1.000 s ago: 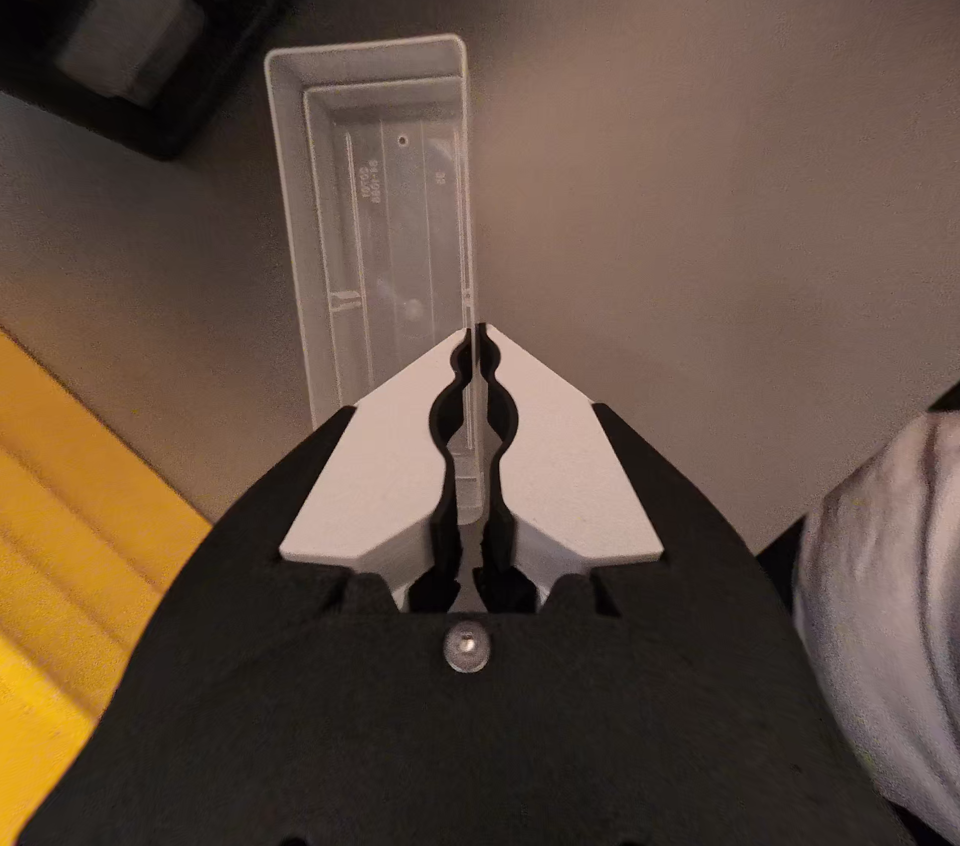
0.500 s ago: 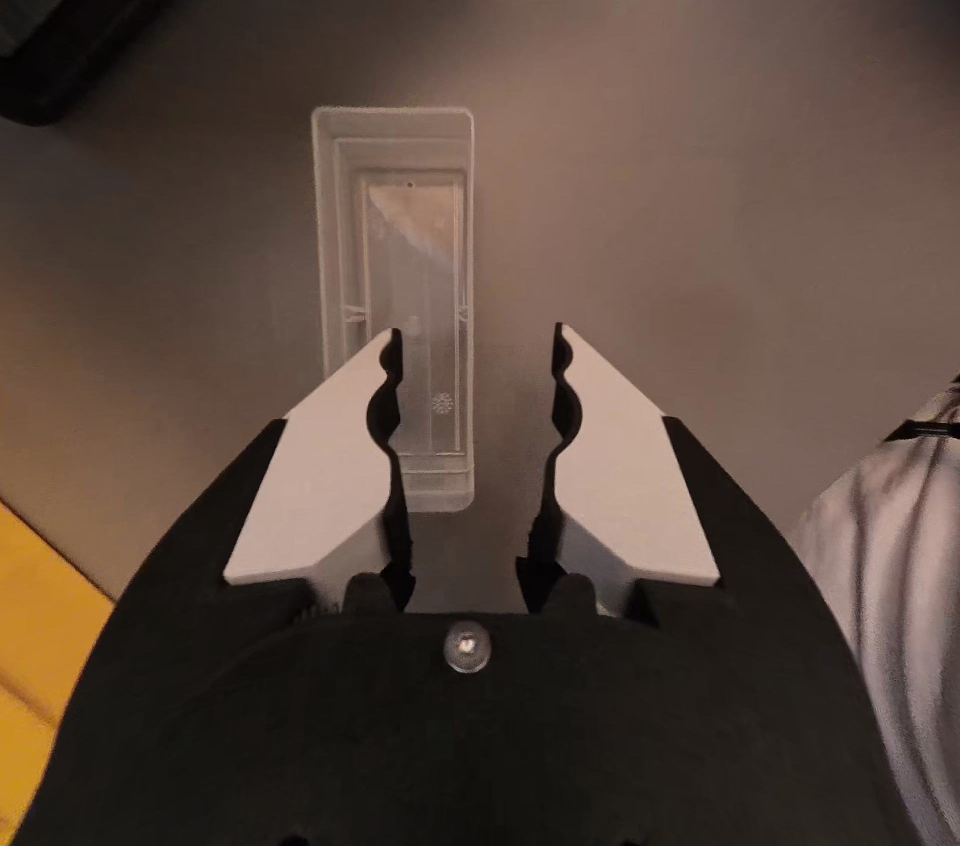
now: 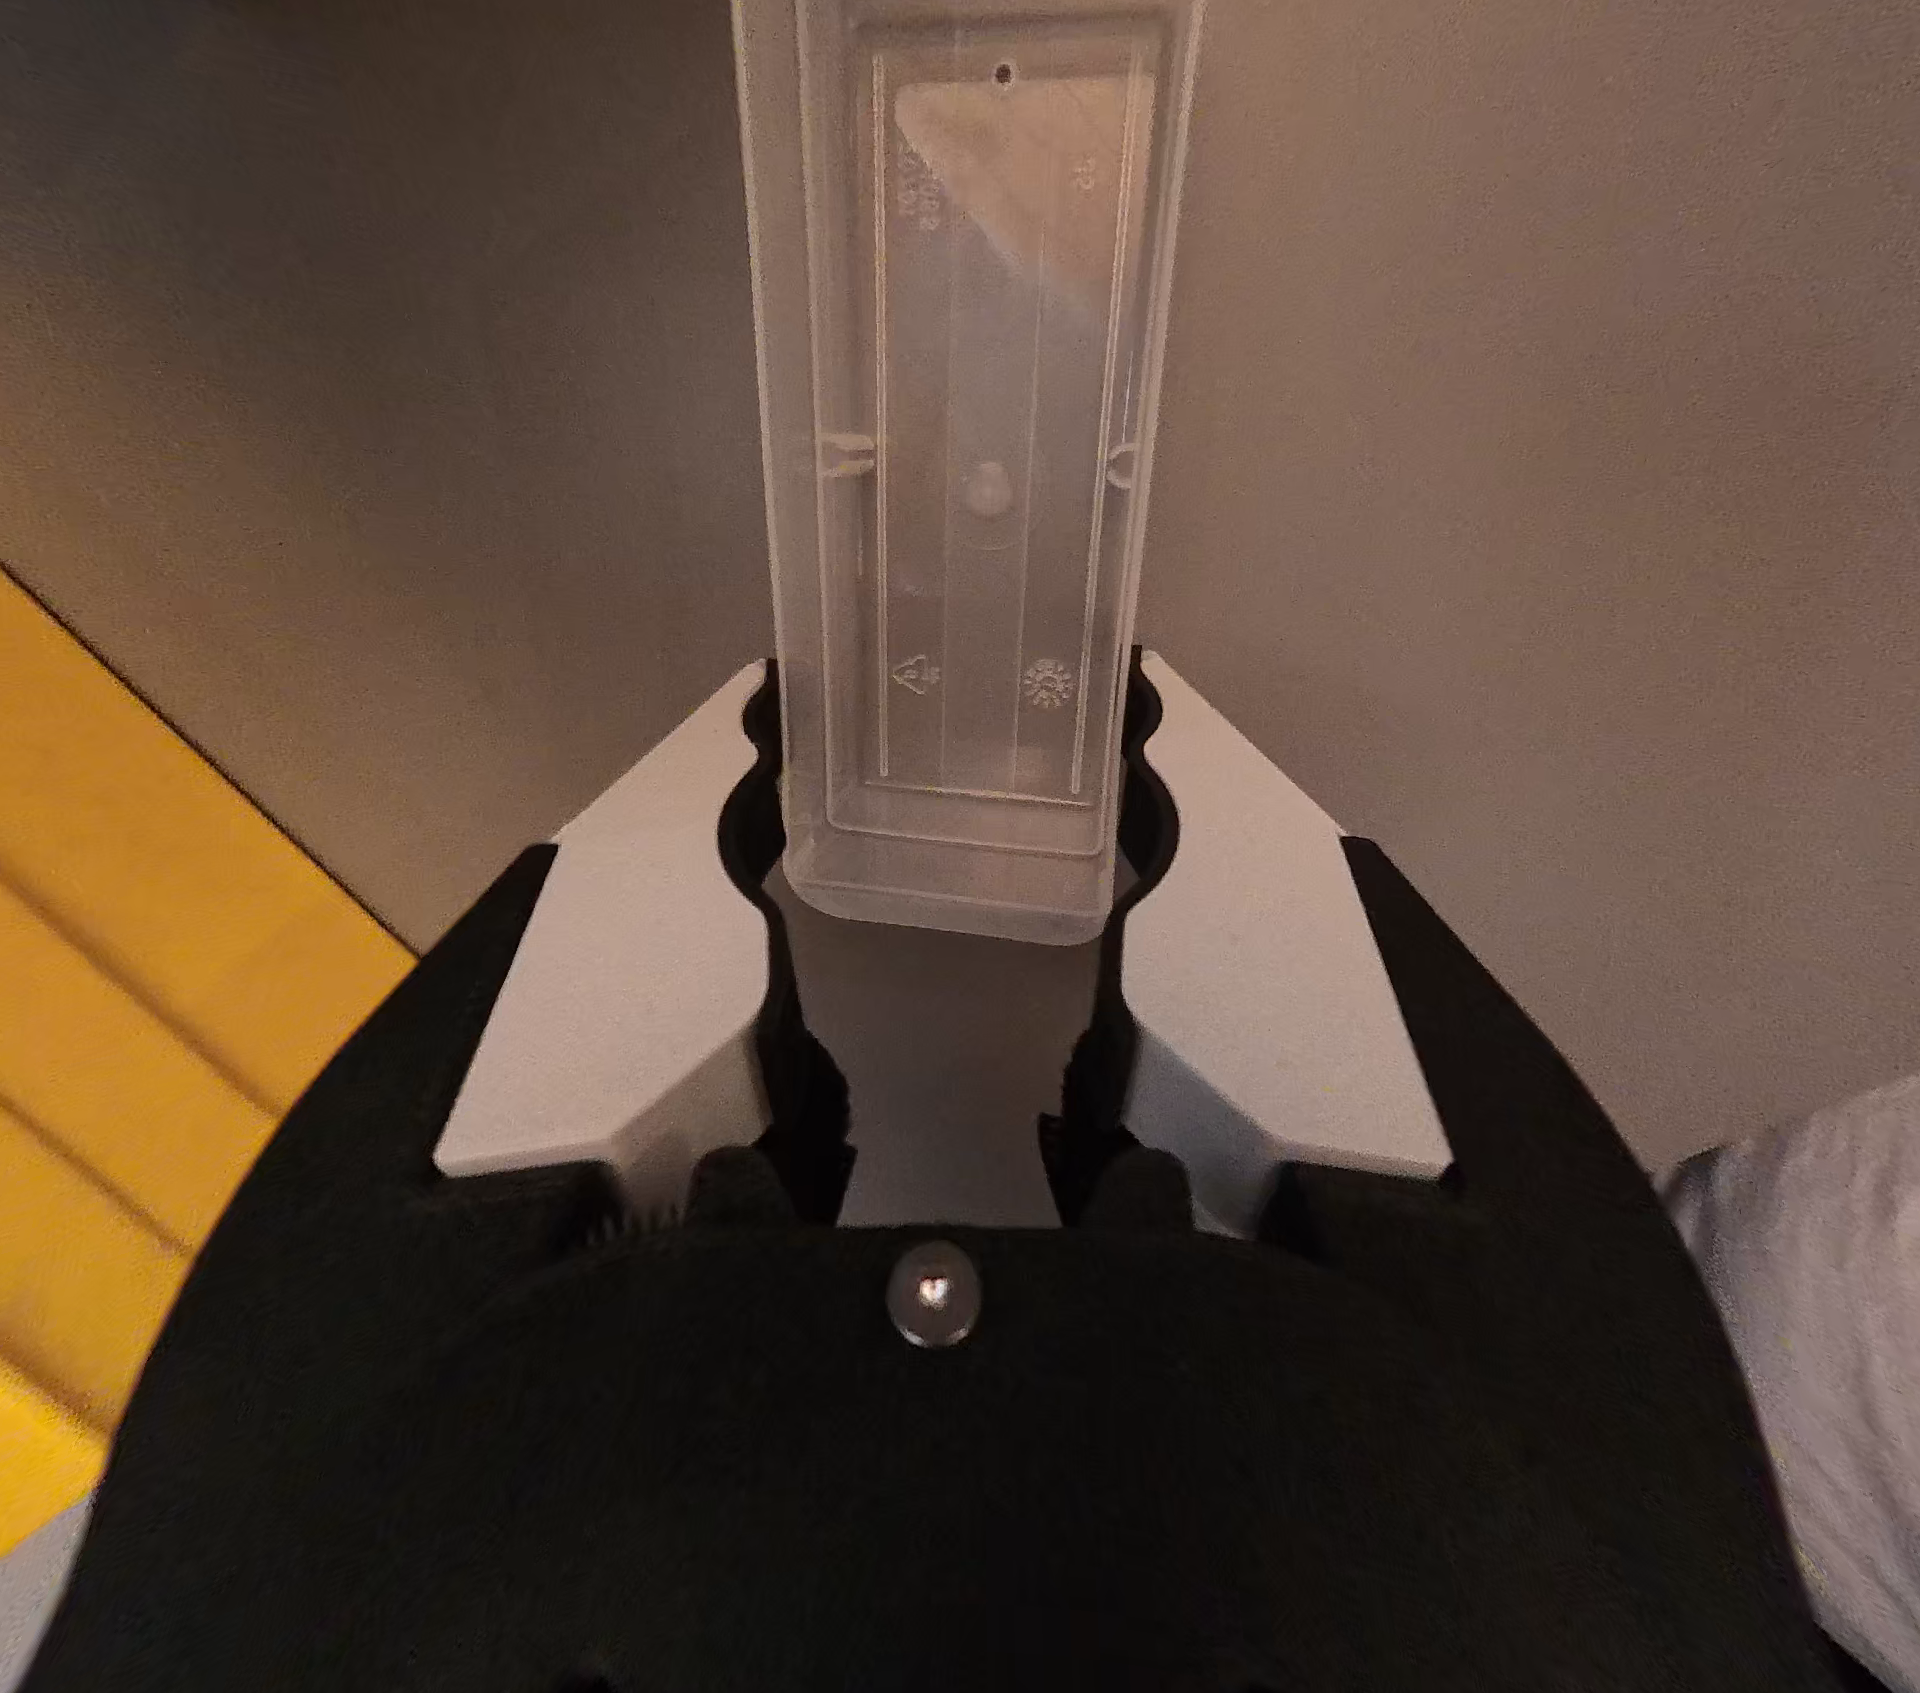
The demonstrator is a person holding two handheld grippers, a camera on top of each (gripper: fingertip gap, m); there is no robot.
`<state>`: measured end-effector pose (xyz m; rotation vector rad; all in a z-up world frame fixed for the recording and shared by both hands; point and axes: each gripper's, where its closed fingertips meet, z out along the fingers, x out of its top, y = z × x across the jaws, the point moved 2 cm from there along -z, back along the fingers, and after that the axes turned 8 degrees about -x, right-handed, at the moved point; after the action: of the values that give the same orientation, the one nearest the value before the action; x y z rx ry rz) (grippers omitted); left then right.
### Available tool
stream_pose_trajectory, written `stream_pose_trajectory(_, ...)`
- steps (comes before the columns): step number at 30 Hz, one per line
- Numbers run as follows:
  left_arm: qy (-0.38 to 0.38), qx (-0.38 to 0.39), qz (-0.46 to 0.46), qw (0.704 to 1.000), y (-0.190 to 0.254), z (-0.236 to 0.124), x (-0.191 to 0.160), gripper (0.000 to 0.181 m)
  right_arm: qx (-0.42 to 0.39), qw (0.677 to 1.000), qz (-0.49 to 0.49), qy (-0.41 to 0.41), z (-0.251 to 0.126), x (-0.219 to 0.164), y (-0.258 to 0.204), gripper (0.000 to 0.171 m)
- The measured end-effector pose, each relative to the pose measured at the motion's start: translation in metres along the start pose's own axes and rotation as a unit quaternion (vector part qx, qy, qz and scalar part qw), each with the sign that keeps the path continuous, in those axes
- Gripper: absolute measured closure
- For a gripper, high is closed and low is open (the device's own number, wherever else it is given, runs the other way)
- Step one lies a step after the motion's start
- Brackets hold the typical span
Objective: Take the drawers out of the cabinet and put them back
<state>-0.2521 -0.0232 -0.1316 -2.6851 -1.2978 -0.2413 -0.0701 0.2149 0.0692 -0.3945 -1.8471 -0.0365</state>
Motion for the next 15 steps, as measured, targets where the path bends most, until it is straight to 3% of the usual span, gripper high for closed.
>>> stream_pose_trajectory(7, 0.005, 0.047, -0.043, 0.998, -0.006, -0.023, 0.024, 0.120, 0.007, 1.000, 0.004, 0.003, 0.000, 0.000, 0.000, 0.170)
stream_pose_trajectory(15, 0.053, 0.046, -0.099, 0.993, -0.016, -0.060, 0.069, 0.121, 0.020, 1.000, 0.011, 0.009, 0.000, 0.000, 0.001, 0.170)
